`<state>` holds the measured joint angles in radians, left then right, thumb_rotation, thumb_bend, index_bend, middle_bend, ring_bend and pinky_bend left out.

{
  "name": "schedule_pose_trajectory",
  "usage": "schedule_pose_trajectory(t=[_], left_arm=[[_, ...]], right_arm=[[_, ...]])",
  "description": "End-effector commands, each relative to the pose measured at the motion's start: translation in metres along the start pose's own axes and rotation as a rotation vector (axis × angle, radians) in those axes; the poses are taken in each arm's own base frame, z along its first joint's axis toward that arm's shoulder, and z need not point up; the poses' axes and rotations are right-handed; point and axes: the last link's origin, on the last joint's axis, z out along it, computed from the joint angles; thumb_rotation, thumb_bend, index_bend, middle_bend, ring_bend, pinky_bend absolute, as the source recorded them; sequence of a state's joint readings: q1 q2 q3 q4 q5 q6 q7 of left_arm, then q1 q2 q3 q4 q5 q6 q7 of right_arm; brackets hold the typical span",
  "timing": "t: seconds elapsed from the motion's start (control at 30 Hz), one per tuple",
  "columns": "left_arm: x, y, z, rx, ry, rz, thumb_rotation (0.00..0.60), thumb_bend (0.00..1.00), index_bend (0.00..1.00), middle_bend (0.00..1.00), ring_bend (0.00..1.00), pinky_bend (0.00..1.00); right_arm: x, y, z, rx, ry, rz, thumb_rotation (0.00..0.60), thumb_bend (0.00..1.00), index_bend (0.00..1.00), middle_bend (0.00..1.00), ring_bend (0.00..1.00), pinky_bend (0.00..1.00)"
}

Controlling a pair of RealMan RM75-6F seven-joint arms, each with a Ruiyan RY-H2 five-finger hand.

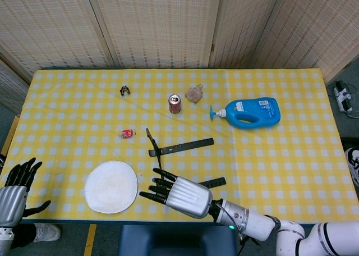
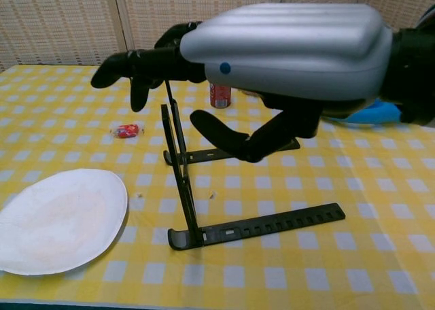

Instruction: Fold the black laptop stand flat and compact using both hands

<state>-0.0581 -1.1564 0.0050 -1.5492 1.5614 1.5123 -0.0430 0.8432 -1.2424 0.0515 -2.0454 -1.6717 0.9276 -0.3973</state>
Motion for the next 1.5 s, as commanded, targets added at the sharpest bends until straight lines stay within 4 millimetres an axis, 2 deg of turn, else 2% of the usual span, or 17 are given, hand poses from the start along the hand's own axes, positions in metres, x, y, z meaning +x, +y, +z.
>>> schedule_pose_trajectory(t=[0.03, 0.2, 0.4, 0.73, 0.97, 1.17, 1.37, 1.5], left_arm=[[0.0, 0.001, 0.001, -0.004, -0.003, 0.0, 0.6, 0.13, 0.01, 0.01, 0.0, 0.0], [-0.001, 0.001, 0.001, -0.005, -0.002, -0.003, 0.6, 0.13, 0.01, 0.01, 0.0, 0.0], [-0.001, 0.003, 0.001, -0.01, -0.002, -0.006, 0.6, 0.13, 0.01, 0.01, 0.0, 0.0], [0.0, 0.006, 0.006, -0.034, 0.004, -0.007, 0.6, 0.13, 0.0, 0.01, 0.0, 0.0], [0.008, 0.016, 0.017, -0.096, 0.018, 0.0, 0.6, 0.13, 0.0, 0.01, 0.0, 0.0], [0.02, 0.031, 0.041, -0.195, 0.016, 0.001, 0.6, 0.13, 0.0, 0.01, 0.0, 0.0], [0.024, 0.05, 0.065, -0.293, -0.007, 0.015, 0.6, 0.13, 0.01, 0.01, 0.0, 0.0], [0.021, 0.061, 0.073, -0.329, -0.031, 0.01, 0.6, 0.13, 0.01, 0.01, 0.0, 0.0]], right_arm=[[-0.005, 0.002, 0.002, -0.005, -0.025, -0.019, 0.6, 0.79, 0.09, 0.25, 0.17, 0.0], [-0.008, 0.006, 0.002, -0.028, -0.039, -0.049, 0.6, 0.79, 0.11, 0.3, 0.19, 0.0], [-0.001, 0.011, -0.007, -0.066, -0.02, -0.063, 0.6, 0.79, 0.12, 0.34, 0.21, 0.0], [0.021, 0.032, -0.059, -0.208, 0.009, -0.084, 0.6, 0.79, 0.13, 0.38, 0.23, 0.0], [0.031, 0.034, -0.079, -0.239, 0.044, -0.085, 0.6, 0.79, 0.13, 0.38, 0.23, 0.0], [0.021, 0.033, -0.084, -0.231, 0.01, -0.075, 0.6, 0.79, 0.13, 0.37, 0.23, 0.0], [-0.005, 0.037, -0.083, -0.259, -0.097, -0.052, 0.6, 0.79, 0.13, 0.32, 0.23, 0.03], [-0.025, 0.041, -0.083, -0.296, -0.173, -0.034, 0.6, 0.79, 0.06, 0.25, 0.2, 0.03]])
